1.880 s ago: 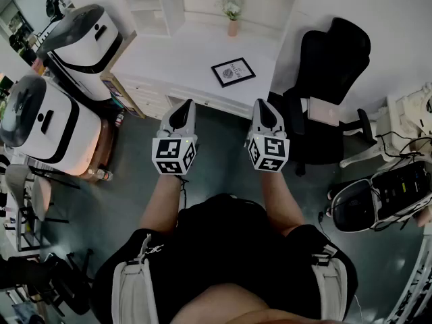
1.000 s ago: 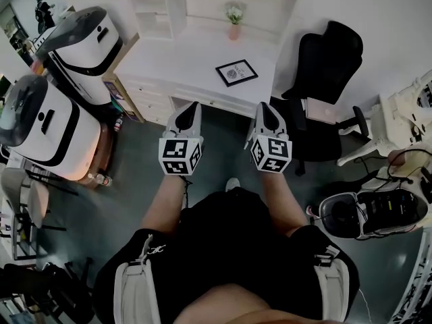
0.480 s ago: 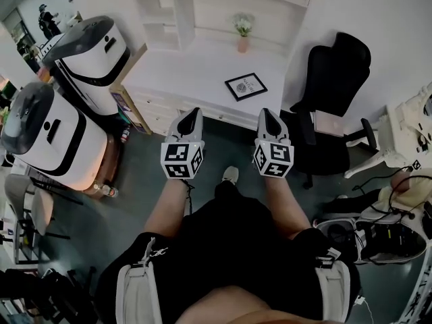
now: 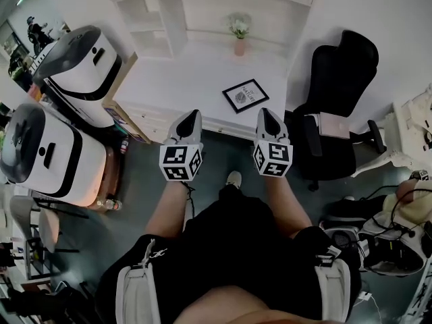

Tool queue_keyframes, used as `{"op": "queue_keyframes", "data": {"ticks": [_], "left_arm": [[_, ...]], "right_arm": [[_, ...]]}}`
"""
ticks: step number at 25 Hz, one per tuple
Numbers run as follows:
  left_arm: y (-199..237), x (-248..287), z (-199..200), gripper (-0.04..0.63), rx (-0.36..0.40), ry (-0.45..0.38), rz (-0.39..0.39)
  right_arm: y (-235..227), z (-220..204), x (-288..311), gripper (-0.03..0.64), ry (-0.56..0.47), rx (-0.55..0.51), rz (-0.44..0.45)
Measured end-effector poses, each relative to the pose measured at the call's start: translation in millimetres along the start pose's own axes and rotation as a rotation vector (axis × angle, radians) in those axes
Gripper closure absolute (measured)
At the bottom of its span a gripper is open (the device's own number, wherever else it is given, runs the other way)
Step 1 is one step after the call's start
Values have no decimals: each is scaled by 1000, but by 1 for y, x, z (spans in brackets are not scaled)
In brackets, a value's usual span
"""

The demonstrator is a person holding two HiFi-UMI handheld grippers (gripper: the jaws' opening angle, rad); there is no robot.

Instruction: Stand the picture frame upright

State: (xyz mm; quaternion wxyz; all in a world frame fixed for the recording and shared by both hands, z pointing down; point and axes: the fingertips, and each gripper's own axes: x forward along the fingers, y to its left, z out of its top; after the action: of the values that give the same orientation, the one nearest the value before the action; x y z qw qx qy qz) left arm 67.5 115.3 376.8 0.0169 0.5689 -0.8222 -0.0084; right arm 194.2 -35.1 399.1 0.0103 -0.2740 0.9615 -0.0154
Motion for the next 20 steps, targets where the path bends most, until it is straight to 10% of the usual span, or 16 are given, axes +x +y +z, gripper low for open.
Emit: {"op": "queue_keyframes", "data": {"ticks": [20], "left_arm": [[70,227,-9,580,24,103,-71]], "right_arm": [[-73,-14,205,615,53,17,-66]]}}
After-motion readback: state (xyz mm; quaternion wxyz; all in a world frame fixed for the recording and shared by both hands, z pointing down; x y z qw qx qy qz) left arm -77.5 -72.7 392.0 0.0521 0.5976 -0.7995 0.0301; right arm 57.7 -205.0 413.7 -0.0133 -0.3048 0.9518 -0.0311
